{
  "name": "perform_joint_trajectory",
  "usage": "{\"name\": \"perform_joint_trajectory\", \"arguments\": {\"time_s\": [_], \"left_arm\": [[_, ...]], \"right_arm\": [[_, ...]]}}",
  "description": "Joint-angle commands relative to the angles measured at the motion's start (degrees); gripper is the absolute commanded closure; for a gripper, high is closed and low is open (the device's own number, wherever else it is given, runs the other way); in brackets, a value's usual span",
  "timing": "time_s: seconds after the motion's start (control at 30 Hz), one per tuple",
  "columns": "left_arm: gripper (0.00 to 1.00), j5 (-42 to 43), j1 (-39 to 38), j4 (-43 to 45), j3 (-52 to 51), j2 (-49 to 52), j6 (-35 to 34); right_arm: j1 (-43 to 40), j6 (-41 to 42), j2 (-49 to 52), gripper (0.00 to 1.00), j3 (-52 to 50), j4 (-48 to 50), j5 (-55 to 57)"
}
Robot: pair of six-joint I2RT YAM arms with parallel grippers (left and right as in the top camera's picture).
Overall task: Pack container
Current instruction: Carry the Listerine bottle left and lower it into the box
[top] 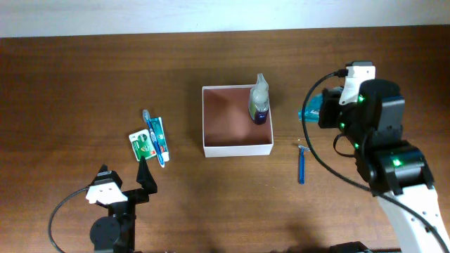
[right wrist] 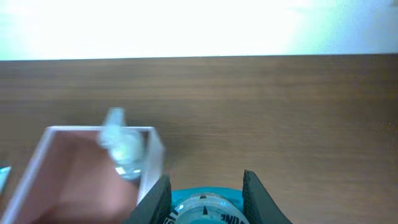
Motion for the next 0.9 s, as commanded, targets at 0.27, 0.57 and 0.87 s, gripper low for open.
{"name": "perform_joint_trajectory", "arguments": {"time_s": [0.27,0.57,0.87], "left_arm": [[0.00,0.0,0.3,0.4,-0.5,-0.2,1.2],[0.01,0.0,0.3,0.4,-0.5,-0.2,1.2],[0.00,0.0,0.3,0.4,-0.5,-0.2,1.2]], "right_arm": [[13.8,2.1,0.1,0.76,2.2,3.1,-2.5],[23.5,8.4,7.8,0.76,2.2,11.5,0.8],[28.0,9.7,21.5,0.76,11.1,13.1,5.1]]}}
